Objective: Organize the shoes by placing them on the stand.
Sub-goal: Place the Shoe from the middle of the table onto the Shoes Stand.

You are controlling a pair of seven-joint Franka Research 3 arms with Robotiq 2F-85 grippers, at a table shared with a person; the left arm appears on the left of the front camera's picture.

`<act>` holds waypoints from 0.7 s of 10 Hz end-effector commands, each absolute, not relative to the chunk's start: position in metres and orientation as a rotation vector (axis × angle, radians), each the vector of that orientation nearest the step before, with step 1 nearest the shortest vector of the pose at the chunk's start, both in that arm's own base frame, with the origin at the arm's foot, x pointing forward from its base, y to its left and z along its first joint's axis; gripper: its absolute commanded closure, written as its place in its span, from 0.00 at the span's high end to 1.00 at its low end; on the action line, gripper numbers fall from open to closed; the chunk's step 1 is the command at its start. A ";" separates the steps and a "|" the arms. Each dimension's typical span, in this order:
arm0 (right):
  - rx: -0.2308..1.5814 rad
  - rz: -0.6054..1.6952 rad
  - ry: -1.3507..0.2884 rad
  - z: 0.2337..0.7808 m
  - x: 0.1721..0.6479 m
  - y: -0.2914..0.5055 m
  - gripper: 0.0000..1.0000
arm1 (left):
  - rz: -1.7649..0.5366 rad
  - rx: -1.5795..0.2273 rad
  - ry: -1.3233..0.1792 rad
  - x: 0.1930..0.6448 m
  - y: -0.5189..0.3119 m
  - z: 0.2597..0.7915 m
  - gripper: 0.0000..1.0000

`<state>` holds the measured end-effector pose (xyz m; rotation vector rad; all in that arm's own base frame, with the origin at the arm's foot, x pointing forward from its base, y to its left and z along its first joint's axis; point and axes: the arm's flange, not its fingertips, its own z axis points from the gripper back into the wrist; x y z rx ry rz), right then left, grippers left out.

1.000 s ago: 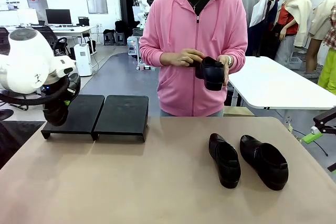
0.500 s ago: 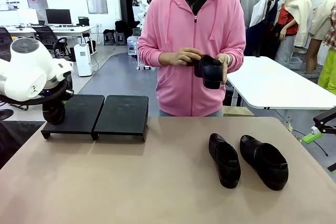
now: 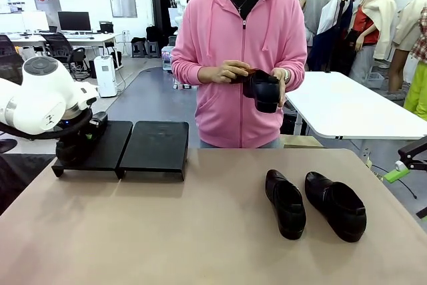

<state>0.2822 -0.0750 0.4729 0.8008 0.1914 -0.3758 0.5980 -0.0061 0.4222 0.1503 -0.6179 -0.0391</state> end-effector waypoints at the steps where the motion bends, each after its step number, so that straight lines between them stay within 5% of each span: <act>1: 0.784 -0.373 0.203 0.477 0.281 -0.079 1.00 | -0.035 0.149 -0.646 0.591 -0.002 0.433 1.00; 4: 0.784 -0.373 0.203 0.477 0.281 -0.079 1.00 | -0.008 0.146 -0.685 0.554 -0.013 0.472 1.00; 7: 0.784 -0.373 0.203 0.477 0.281 -0.079 1.00 | -0.111 -0.059 -0.548 0.447 -0.044 0.537 1.00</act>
